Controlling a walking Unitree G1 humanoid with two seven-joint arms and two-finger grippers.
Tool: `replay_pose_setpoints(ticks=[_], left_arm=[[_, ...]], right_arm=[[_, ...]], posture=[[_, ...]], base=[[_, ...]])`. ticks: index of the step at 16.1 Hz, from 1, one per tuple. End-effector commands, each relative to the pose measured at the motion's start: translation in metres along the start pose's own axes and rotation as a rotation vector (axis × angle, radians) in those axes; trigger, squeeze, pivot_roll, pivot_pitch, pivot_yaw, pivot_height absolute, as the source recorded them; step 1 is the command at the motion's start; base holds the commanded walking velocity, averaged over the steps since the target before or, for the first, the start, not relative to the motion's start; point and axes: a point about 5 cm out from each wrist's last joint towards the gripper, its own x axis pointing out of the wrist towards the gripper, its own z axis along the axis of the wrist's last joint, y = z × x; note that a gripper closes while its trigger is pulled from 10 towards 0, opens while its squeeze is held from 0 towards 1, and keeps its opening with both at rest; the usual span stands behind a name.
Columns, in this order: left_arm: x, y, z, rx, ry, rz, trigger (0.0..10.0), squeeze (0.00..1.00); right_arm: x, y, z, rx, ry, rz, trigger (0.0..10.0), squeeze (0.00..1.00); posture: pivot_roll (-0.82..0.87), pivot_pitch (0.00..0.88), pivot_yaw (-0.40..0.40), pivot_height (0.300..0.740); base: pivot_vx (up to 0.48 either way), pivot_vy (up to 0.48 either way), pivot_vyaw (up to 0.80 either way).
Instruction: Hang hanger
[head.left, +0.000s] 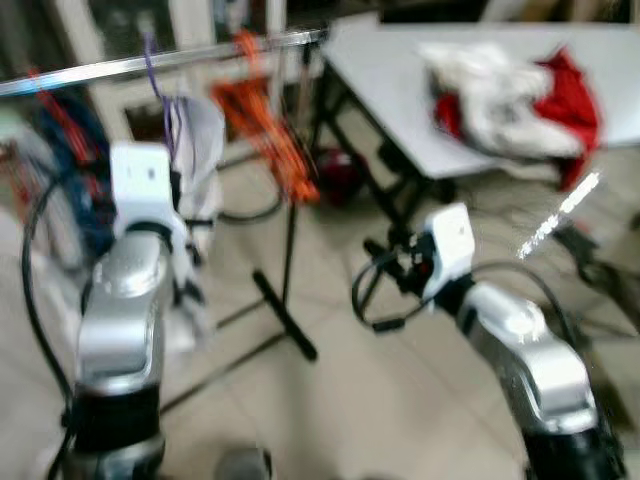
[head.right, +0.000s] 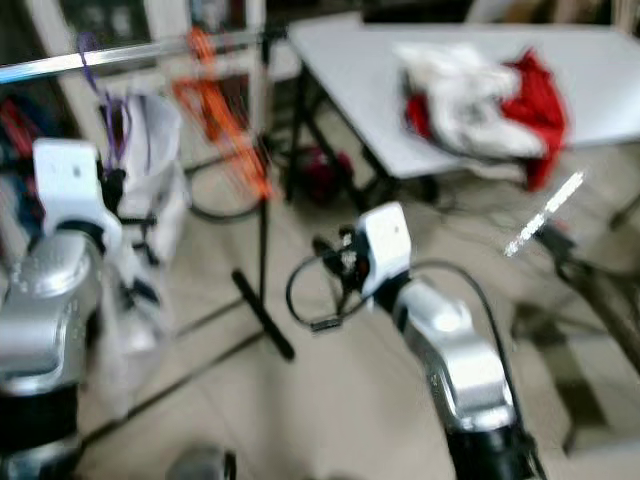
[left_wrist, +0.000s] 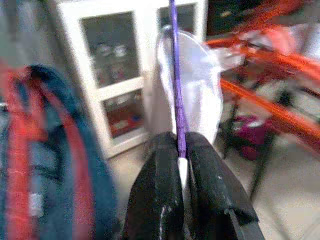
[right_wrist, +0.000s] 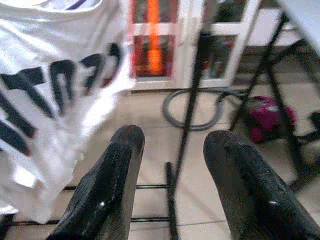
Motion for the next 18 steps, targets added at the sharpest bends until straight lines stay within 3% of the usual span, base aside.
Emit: replay_pose_setpoints(ticks=[1,7,9,14,18], left_arm=[[0.003,-0.004,0.008,-0.016,-0.031,-0.006,10.0,0.0],[0.008,-0.001,0.012,0.016,-0.027,0.018,10.0,0.0],[0.015,0.001,0.014,0.049,-0.021,0.035,10.0,0.0],[0.032,0.003,0.024,0.056,-0.01,0.019,10.0,0.0],[0.045,0.009,0.024,0.124,0.041,0.049,10.0,0.0]], right_arm=[[-0.007,-0.006,0.003,-0.011,-0.001,-0.025,10.0,0.0],[-0.012,-0.004,0.002,-0.001,0.003,-0.006,10.0,0.0],[-0.013,0.001,0.008,-0.025,-0.012,0.085,10.0,0.0],[-0.007,0.006,0.019,-0.017,-0.032,0.149,10.0,0.0],[-0.006,0.01,0.027,-0.032,-0.031,0.22,10.0,0.0]], posture=[[0.06,0.078,-0.066,0.74],[0.06,0.074,-0.042,0.74],[0.05,0.07,-0.032,0.74],[0.05,0.062,-0.023,0.74],[0.04,0.078,-0.049,0.74]], base=[[0.371,0.0,0.0],[0.0,0.0,0.0],[0.0,0.0,0.0],[0.0,0.0,0.0],[0.0,0.0,0.0]])
